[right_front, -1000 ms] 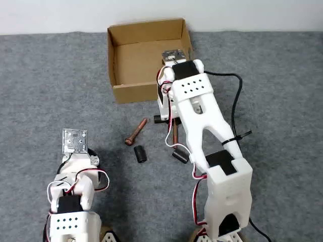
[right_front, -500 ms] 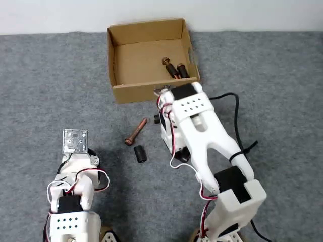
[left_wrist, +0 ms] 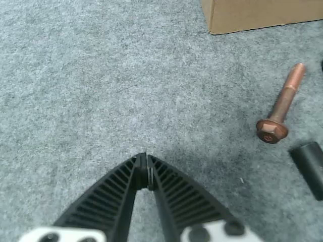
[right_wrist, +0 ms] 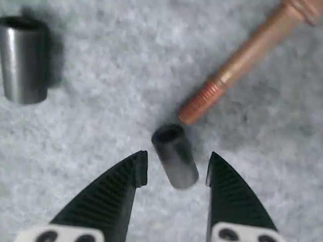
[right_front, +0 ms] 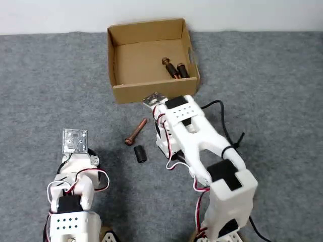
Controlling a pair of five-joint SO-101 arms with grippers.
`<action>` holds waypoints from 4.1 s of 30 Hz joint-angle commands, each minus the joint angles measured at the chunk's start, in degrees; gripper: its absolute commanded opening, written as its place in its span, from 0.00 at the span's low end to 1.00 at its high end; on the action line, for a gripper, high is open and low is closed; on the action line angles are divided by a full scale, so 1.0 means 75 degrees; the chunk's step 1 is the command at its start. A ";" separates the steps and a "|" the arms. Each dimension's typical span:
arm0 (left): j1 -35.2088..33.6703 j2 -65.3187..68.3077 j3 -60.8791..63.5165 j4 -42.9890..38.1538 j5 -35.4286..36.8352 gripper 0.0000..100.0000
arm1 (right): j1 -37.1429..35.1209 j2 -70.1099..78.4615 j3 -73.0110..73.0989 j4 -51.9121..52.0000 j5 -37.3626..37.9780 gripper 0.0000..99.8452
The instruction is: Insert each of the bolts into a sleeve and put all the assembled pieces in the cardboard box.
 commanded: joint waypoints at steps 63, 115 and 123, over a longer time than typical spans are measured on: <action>0.2133 0.0035 -0.3804 0.3657 -0.0903 0.00 | 0.4144 -1.3755 0.7349 0.0275 -0.2532 0.01; 0.5029 1.6926 -1.8561 0.7021 0.3177 0.19 | 0.4190 -1.4541 0.7807 0.0018 -0.2215 0.01; 0.4993 1.8520 -2.0413 0.7467 0.3177 0.18 | 0.4202 -1.4541 0.7807 0.0041 -0.2215 0.01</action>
